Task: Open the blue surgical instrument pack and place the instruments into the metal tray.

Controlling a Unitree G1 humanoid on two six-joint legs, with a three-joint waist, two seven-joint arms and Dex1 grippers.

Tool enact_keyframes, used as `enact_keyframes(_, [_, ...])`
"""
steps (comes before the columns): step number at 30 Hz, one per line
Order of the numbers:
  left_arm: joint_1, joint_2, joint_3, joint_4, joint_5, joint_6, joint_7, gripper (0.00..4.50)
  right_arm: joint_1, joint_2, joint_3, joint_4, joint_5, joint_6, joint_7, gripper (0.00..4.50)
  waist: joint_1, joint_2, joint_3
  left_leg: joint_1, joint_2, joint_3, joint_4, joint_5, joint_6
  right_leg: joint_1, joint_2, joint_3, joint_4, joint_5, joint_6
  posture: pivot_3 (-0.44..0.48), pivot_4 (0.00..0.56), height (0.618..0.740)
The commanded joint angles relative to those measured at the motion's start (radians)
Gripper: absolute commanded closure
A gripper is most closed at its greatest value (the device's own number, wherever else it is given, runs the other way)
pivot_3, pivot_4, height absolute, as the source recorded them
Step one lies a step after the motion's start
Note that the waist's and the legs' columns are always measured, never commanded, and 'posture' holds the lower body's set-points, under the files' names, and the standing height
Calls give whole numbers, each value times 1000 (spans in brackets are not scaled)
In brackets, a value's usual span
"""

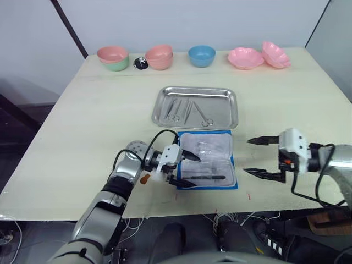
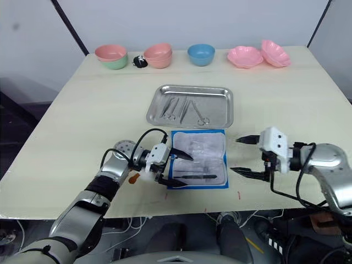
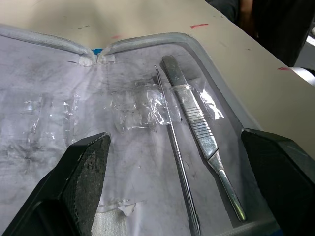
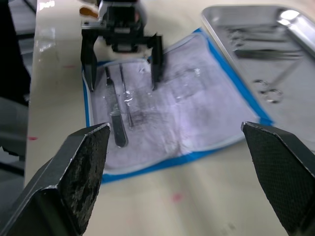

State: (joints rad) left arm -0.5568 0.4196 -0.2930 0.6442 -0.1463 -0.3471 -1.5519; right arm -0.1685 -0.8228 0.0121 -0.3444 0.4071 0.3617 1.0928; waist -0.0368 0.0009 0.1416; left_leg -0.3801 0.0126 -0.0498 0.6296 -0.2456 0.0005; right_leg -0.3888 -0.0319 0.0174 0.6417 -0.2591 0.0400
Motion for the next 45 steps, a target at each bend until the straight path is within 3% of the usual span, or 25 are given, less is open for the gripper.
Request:
enact_keyframes(1, [51, 46, -48, 95, 80, 9, -18, 0, -35, 41, 78, -17, -57, 20, -56, 26, -1, 0, 0, 0, 0, 0, 0, 0, 0, 0, 0, 0, 0, 0, 0, 0, 150, 740])
enact_keyframes(11, [54, 56, -52, 82, 78, 16, -19, 0, -119, 157, 271, 95, -252, -33, -131, 26, -2, -2, 1, 1, 0, -1, 0, 0, 0, 0, 1, 0, 1, 0, 0, 0, 150, 740])
enact_keyframes(31, [60, 66, -56, 66, 72, 24, -14, 0, -158, 261, 369, 249, -333, -35, -106, 26, -4, 2, -2, 2, 9, 0, 1, 0, 0, 1, 11, 1, 2, 2, -2, 0, 150, 740])
enact_keyframes(34, [60, 66, -57, 64, 72, 25, -14, 0, -154, 258, 383, 261, -343, -49, -92, 679, -4, 2, -2, 3, 10, -1, 1, 0, 0, 1, 13, 2, 2, 2, -2, 0, 150, 740])
enact_keyframes(35, [60, 66, -57, 64, 72, 25, -14, 0, -152, 257, 384, 262, -344, -49, -90, 1282, -4, 2, -2, 3, 10, -1, 1, 0, 0, 1, 13, 2, 2, 2, -3, 0, 150, 740])
enact_keyframes(36, [60, 66, -57, 64, 72, 25, -14, 0, -150, 257, 385, 263, -341, -46, -86, 1501, -4, 2, -2, 3, 10, -1, 1, 0, 0, 1, 13, 2, 2, 2, -3, 0, 150, 740])
enact_keyframes(37, [60, 67, -57, 64, 72, 25, -14, 0, -149, 256, 386, 262, -339, -44, -84, 2182, -4, 2, -2, 3, 10, 0, 1, 0, 0, 1, 13, 2, 2, 2, -3, 0, 150, 740])
enact_keyframes(38, [60, 67, -57, 65, 72, 25, -13, 0, -147, 255, 387, 262, -339, -44, -82, 2182, -4, 2, -2, 3, 10, 0, 1, 0, 0, 1, 13, 2, 2, 2, -3, 0, 150, 740])
enact_keyframes(41, [59, 68, -57, 66, 73, 25, -12, 0, -147, 251, 392, 266, -346, -51, -77, 3666, -5, 2, -2, 3, 10, 0, 1, 0, 0, 1, 13, 3, 2, 2, -3, 0, 150, 740])
enact_keyframes(43, [60, 69, -57, 65, 73, 26, -12, 0, -147, 251, 393, 268, -349, -55, -75, 4395, -5, 2, -2, 3, 10, 0, 1, 0, 0, 1, 13, 3, 2, 3, -4, 0, 150, 740])
enact_keyframes(45, [58, 68, -57, 66, 73, 26, -12, 0, -149, 253, 393, 271, -345, -61, -71, 4395, -5, 2, -2, 3, 10, 0, 1, 0, 0, 1, 14, 3, 2, 3, -5, 0, 150, 740])
